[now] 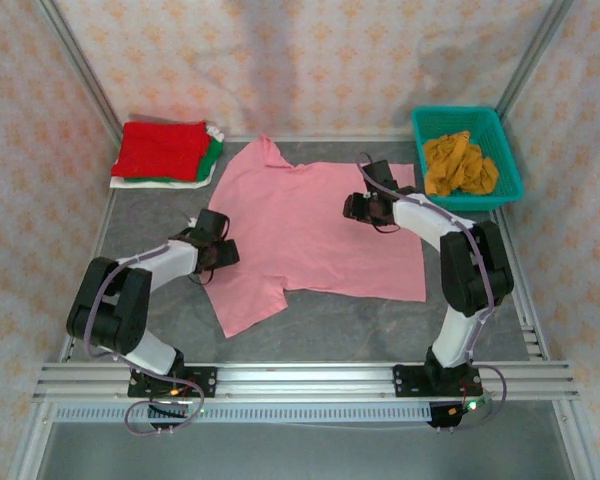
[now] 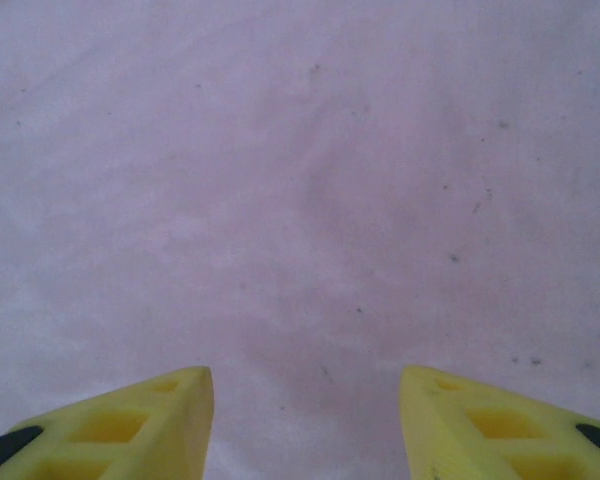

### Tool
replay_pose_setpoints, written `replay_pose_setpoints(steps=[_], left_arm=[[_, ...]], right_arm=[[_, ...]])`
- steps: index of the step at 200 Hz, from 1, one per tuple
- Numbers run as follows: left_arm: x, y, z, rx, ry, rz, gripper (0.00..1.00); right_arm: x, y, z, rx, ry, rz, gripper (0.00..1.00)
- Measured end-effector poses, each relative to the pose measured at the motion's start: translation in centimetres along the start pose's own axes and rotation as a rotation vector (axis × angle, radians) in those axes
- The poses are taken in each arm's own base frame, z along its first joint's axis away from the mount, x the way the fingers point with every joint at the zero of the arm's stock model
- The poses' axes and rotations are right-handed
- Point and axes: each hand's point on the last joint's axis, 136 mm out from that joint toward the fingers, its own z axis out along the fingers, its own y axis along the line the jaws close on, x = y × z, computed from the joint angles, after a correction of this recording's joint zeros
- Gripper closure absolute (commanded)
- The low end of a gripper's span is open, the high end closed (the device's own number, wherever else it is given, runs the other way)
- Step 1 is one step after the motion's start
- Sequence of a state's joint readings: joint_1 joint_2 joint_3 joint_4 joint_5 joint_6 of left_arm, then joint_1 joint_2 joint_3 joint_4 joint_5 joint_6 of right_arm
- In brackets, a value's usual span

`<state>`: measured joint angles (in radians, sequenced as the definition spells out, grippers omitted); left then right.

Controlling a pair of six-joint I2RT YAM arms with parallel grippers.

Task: Fold and stack the t-shirts

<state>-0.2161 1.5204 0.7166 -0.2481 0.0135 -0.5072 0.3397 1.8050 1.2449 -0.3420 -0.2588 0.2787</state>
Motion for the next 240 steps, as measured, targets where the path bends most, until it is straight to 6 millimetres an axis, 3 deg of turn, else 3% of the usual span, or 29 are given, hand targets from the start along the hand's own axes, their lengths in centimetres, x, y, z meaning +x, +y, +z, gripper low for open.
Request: replay_pose_setpoints(steps=[37, 77, 117, 137, 165, 203, 240], left_arm=[[1.5, 1.7, -0.9, -0.029, -0.001, -0.037, 0.23], [1.2, 2.1, -2.8, -0.029, -0.021, -0.043, 0.19], [-0.9, 2.0, -8.0, 0.034, -0.138, -0.069, 0.19], [-0.7, 1.7, -9.6, 0.077, -0.131, -0.092, 0.22], [2.6, 1.5, -10.9, 0.127, -0.025, -0.14, 0.26], [9.3, 0.8, -12.9, 0.185, 0.123, -0.138, 0.38], [15.4, 0.4, -12.6, 0.182, 0.28, -0.098, 0.47]], right_arm=[[0.1, 0.4, 0.1, -0.023, 0.004, 0.0, 0.48], [0.5, 1.4, -0.2, -0.042, 0.001, -0.019, 0.46], [0.7, 1.4, -3.8, -0.057, -0.076, -0.04, 0.44], [0.2, 1.5, -5.5, -0.07, -0.122, -0.043, 0.44], [0.9, 0.8, -6.8, -0.06, -0.154, -0.047, 0.43], [2.6, -0.7, -5.8, -0.018, -0.125, -0.047, 0.43], [2.5, -0.9, -5.5, -0.011, -0.138, -0.05, 0.43]])
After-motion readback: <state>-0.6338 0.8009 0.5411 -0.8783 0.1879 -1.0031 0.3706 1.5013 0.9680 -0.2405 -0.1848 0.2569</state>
